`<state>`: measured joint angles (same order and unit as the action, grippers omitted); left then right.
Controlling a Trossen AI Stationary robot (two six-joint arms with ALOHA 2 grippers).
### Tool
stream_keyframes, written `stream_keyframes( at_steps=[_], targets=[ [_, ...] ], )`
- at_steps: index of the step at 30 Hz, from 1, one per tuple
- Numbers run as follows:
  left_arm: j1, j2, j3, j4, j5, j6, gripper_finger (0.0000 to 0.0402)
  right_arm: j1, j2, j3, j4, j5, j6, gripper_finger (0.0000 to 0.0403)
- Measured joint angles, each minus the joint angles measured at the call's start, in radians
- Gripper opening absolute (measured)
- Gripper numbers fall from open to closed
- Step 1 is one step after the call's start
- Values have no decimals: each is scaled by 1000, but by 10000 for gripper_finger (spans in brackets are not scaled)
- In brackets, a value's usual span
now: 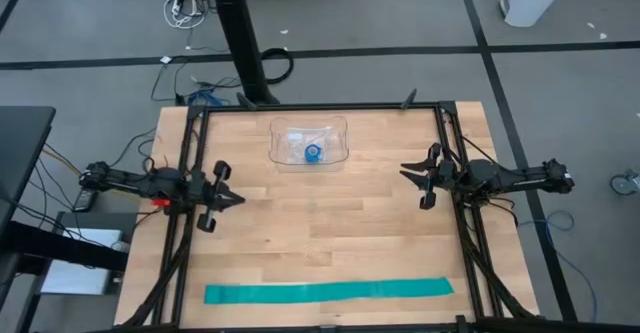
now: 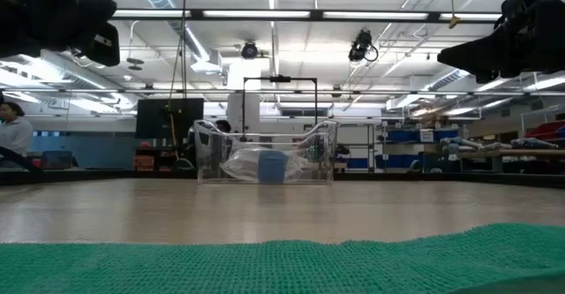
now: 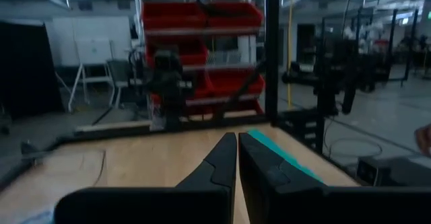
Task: Roll bandage
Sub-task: Roll the green bandage
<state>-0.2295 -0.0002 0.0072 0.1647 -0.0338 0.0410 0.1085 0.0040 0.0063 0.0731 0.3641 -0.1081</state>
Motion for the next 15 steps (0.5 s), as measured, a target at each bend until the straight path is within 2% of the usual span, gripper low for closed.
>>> stream_keyframes(
  at_steps=[11,15],
  targets=[
    [0,0,0,2,0,-1,23,0,0,0,0,0,0,77],
    [0,0,0,3,-36,-93,23,0,0,0,0,0,0,77]
  ],
)
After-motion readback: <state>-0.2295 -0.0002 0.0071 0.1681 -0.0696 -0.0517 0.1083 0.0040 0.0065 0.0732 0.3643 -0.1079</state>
